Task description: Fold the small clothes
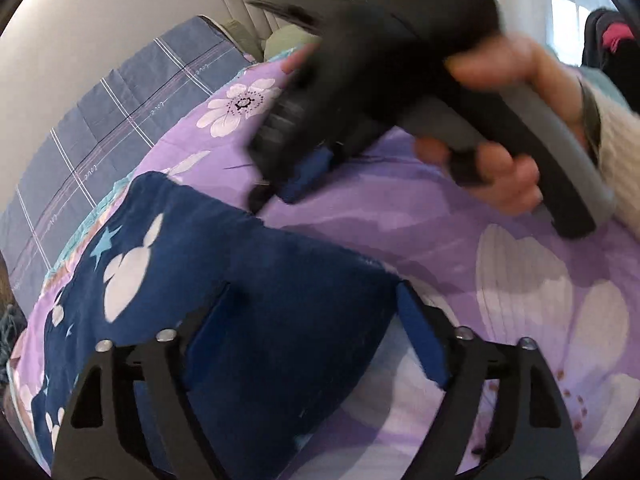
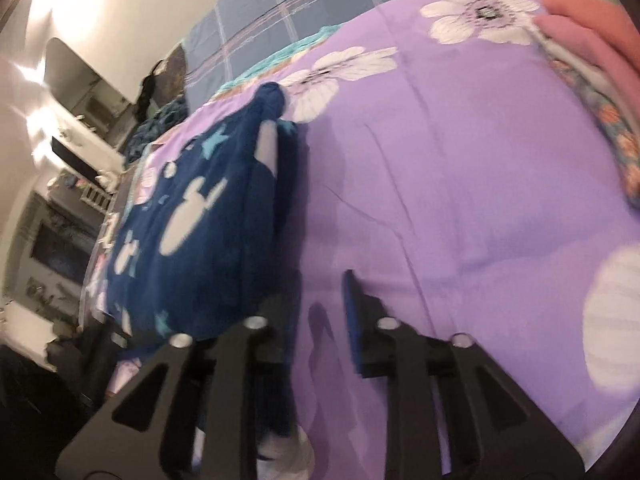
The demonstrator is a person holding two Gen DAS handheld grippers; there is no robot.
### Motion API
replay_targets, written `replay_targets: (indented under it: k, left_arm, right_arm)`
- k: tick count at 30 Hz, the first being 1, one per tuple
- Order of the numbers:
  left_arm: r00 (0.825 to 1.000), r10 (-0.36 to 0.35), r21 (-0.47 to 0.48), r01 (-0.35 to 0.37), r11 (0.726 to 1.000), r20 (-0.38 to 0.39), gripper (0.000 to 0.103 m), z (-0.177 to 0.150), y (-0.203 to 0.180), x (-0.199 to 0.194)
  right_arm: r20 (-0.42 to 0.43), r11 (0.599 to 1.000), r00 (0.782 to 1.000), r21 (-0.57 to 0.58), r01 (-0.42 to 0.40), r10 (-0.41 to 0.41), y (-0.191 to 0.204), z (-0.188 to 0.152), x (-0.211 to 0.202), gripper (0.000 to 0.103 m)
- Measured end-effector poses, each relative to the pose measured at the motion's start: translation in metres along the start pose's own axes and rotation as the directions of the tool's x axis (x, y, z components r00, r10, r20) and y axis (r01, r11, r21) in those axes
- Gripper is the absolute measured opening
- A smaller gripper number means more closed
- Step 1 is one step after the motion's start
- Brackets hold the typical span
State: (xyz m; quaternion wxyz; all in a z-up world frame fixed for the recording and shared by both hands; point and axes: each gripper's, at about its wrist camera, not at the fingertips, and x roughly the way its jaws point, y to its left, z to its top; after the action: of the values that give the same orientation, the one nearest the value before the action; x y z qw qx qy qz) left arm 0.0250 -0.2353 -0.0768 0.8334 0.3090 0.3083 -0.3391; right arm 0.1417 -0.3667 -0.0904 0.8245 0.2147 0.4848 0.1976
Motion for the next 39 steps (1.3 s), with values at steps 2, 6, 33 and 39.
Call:
replay_targets:
  k: [2,6,33,39]
  left_arm:
    - [1.000,0.025,0.015,-0.025,1.000,-0.005,0.084,-0.001,-0.003,0.002]
    - [0.998,0.065,0.055,-0.065,0.996,-0.002,0.083,-0.010,-0.008,0.001]
    - [0.993,-0.010,0.030,0.007,1.000,0.117,0.029,-0.029,0.005,-0.002]
    - [0.994,-0.050,0.026,0.047,0.999,0.095,0.032,-0.031,0.008,0.004]
  right_arm:
    - [-0.016,1.000,1.000,-0.028,-0.009,0.009,0.002,0.012,0.007,0.038]
    - [-0.094,0.999,0.995,-0.031,-0.031,0.028,0.002,0.036,0.039,0.037]
    - [0.042,0.988,0.991,-0.099,-0.119,0.124,0.044,0.089,0.049,0.010]
    - [-0.067,0.978,0.983,0.128,-0.164,0.173,-0.018,0.087,0.096,0.018]
